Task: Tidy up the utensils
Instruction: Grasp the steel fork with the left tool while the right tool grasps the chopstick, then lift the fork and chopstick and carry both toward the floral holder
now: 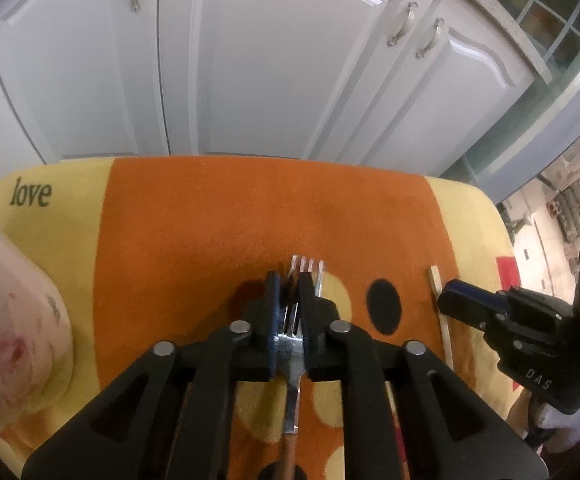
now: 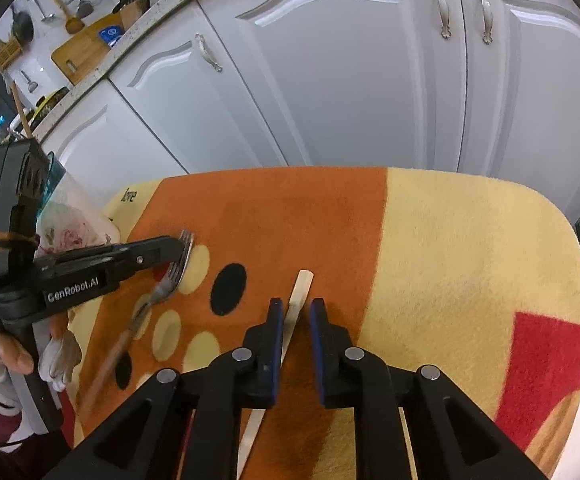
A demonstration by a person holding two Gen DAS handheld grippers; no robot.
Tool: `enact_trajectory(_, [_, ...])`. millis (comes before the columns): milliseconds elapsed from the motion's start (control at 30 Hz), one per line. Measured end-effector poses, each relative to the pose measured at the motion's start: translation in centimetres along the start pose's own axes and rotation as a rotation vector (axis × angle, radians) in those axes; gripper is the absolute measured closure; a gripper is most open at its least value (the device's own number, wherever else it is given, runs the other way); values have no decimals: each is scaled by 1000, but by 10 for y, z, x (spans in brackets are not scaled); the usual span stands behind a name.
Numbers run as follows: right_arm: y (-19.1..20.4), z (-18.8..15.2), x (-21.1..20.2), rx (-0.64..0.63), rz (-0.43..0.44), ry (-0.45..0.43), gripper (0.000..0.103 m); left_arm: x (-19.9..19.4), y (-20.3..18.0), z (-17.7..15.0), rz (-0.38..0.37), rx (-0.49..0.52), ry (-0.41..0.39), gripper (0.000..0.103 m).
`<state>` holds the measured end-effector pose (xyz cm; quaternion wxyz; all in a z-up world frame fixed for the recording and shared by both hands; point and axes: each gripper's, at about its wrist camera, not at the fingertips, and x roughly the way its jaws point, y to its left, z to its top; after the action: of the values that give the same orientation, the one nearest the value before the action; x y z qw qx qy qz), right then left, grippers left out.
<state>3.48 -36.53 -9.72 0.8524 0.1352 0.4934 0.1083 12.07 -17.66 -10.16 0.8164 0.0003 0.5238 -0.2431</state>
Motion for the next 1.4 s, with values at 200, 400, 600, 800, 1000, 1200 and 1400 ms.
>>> enact_trajectory(200, [-4,2,-1,4,15,-3,87,-2,-3,-4,-87,14,33,66])
enact_trajectory(400, [-5,0,-2,16,35,-6,86,-1,-8,-5,-89,32,36,66])
enact_trajectory(600, [-5,2,-1,8,37,-3,86,5,-16,0,-67,38,33,67])
enact_trajectory(800, [3,1,5,-11,40,-11,86,6,-23,-4,-14,98,18,78])
enact_trajectory(1000, [14,-3,1,-45,12,-32,96,-23,-14,-18,-38,62,-7,84])
enact_trajectory(1200, [22,-8,-32,-24,76,-98,97,-61,-12,-34,-55,58,-60,85])
enact_trajectory(1400, [43,-11,-64,-23,135,-172,97,-106,-9,-40,-57,52,-132,85])
